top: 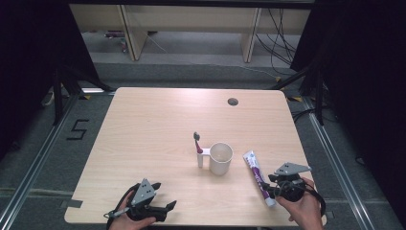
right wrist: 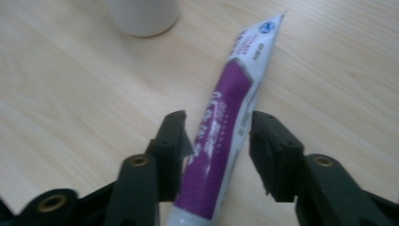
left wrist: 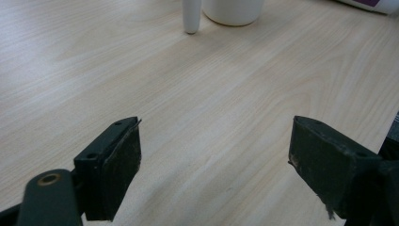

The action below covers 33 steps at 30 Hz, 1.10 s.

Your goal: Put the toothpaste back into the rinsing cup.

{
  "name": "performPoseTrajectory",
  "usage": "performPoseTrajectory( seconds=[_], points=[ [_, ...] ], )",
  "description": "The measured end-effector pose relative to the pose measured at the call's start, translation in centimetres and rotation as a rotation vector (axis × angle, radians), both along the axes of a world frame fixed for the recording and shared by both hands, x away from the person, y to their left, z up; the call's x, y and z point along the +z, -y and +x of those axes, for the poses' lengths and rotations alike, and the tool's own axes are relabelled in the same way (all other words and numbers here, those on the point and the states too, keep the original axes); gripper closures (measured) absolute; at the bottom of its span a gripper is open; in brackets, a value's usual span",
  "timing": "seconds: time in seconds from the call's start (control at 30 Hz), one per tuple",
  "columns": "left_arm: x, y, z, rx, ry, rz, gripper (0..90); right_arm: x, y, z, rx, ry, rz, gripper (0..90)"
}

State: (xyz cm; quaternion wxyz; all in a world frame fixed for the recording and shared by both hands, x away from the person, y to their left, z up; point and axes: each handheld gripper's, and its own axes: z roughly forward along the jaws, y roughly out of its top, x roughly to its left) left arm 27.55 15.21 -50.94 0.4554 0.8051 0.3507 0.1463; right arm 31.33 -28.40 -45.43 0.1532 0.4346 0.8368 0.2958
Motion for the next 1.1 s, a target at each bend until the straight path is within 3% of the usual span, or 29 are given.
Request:
performPoseTrajectory(
  seconds=[0.07, 0.1, 0.17, 0.2, 0.27, 0.33, 0.4, 0.57, 0.7, 0.83, 0.87, 0.97, 1.1],
  points=[
    [0.0, -0.1, 0.0, 0.001, -0.001, 0.004, 16.8, 0.0, -0.5, 0.8, -0.024, -0.061, -0.013, 45.9],
    [0.1, -0.1, 0.0, -0.005, 0.0, 0.012, 16.8, -0.2, -0.8, 1.1, -0.032, -0.052, -0.002, 44.0],
    [0.0, -0.1, 0.1, -0.004, -0.001, 0.012, 16.7, -0.3, -1.4, 2.0, -0.043, -0.086, -0.048, 40.8],
    [0.0, -0.1, 0.0, 0.003, 0.0, 0.001, 16.7, -0.5, -1.6, 2.5, -0.036, -0.082, -0.068, 39.7],
    [0.1, -0.1, 0.0, 0.0, 0.004, 0.009, 16.7, -1.0, -2.2, 3.5, -0.042, -0.149, -0.114, 35.3],
    [0.1, -0.2, 0.0, -0.004, 0.005, 0.015, 16.8, -1.5, -2.6, 4.1, -0.034, -0.151, -0.152, 36.3],
    [0.1, -0.1, 0.0, -0.003, 0.007, -0.006, 16.7, -1.8, -3.0, 4.5, -0.028, -0.175, -0.173, 38.6],
    [0.2, 0.0, -0.1, -0.003, 0.003, -0.003, 17.2, -1.8, -3.1, 5.6, -0.018, -0.209, -0.194, 47.1],
    [0.1, -0.1, 0.0, -0.013, 0.003, 0.007, 17.2, -1.9, -3.1, 6.2, -0.012, -0.273, -0.186, 48.8],
    [0.0, 0.0, -0.1, -0.019, 0.001, 0.007, 20.7, -1.8, -2.8, 6.9, 0.015, -0.277, -0.185, 57.0],
    [0.0, 0.1, -0.1, -0.021, 0.002, 0.002, 20.7, -1.7, -2.8, 6.8, 0.003, -0.3, -0.176, 57.2],
    [0.0, 0.1, -0.1, -0.023, 0.0, 0.005, 20.6, -1.9, -2.5, 7.2, 0.015, -0.289, -0.173, 57.5],
    [0.1, 0.0, 0.0, -0.018, 0.005, 0.006, 20.2, -1.7, -2.6, 7.6, -0.011, -0.334, -0.17, 58.6]
  ],
)
